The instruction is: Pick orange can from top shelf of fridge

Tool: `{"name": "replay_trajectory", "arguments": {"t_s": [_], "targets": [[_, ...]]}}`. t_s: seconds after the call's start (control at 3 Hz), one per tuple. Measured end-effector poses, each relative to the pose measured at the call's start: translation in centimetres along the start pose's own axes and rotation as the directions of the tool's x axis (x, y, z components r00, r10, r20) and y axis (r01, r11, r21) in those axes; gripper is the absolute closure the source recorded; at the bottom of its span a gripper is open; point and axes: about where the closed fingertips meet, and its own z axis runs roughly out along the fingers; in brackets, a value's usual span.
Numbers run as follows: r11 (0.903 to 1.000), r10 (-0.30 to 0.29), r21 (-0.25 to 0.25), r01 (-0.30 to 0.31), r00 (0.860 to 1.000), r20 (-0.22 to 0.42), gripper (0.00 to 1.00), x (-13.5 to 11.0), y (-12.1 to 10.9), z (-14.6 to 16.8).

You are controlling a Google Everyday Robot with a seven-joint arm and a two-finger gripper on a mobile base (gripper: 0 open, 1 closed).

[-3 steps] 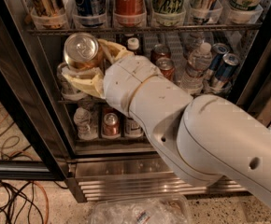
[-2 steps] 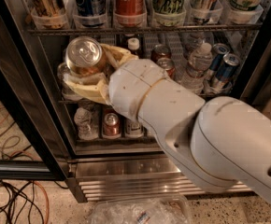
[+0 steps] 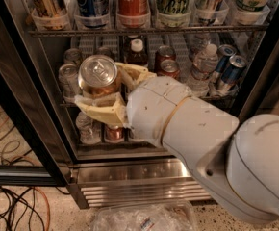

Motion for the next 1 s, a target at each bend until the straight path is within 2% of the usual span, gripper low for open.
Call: {"name": "replay_trajectory", "arguments": {"t_s": [0.67, 1.0], "targets": [[0.9986, 0.045, 0.034, -0.041, 0.992, -0.119, 1.0, 2.5, 0.4, -4.2], [0.9914, 0.084, 0.115, -0.063, 0.979, -0.186, 1.0, 4.3, -0.8, -7.0]]}}
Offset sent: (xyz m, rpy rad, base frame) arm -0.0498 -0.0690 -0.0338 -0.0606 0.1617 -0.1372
